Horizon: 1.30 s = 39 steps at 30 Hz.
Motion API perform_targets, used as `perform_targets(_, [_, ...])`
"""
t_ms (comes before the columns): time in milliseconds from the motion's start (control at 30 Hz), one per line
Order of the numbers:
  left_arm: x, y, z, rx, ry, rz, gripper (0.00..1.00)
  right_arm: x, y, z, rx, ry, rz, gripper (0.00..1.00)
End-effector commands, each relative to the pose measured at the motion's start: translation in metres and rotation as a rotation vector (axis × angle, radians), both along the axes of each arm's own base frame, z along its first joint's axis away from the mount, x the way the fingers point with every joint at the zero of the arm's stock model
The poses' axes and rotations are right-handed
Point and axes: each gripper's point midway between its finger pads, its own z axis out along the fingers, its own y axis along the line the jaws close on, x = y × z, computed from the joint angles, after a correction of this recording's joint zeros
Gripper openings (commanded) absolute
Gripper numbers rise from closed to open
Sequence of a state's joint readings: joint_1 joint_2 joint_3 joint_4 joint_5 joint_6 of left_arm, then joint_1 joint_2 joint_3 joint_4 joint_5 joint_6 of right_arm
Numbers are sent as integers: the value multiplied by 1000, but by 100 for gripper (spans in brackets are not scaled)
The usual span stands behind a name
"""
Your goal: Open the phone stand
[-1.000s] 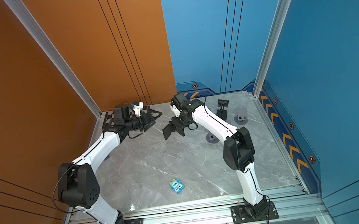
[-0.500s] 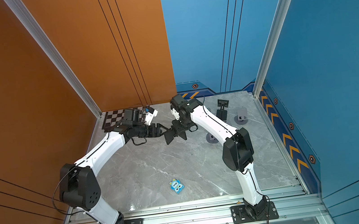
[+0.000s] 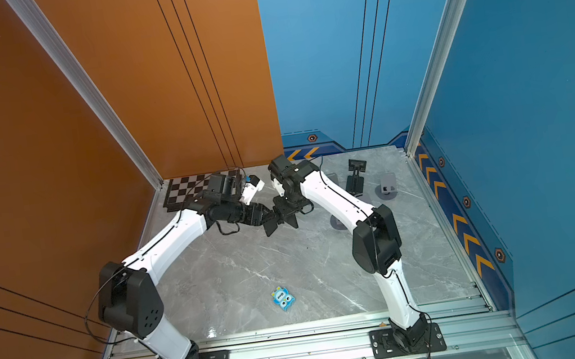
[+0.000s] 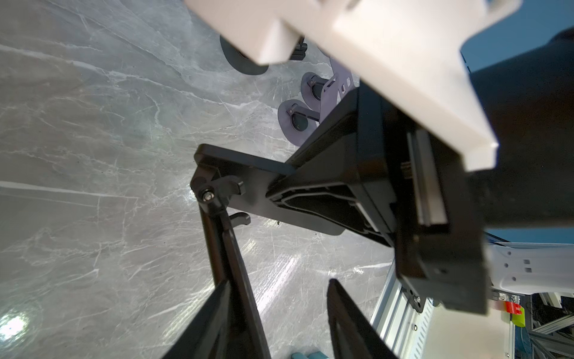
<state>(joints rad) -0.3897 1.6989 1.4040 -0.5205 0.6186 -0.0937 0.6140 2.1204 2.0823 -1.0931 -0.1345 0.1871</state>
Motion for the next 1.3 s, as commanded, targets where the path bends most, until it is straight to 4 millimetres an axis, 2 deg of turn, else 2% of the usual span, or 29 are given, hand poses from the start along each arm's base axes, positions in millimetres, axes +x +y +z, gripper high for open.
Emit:
perform_targets(0, [-7,-5,-8,13,27,-35,50,5,6,10,15,-25,-10,0])
perform_targets(233, [-16,-4,-21,29,59,-51,49,7,8,16,25,-40,-9,0])
perform_targets(533, [-23,-1,-37,63,101,-61,36,9,8,19,26,-51,-10,0])
perform_targets(733, [-25,3,-46,94,117,-55,37,10,8,21,26,-59,-10,0])
perform_targets(833, [-26,3,-44,91,114,-58,28,10,8,20,24,-57,-9,0])
perform_targets(1033, [-29,-2,-45,75,125,-77,2,13,10,24,33,-70,-13,0])
perform_targets(1267, [-36,-6,-41,37,140,-107,0,21,4,25,67,-49,-36,0])
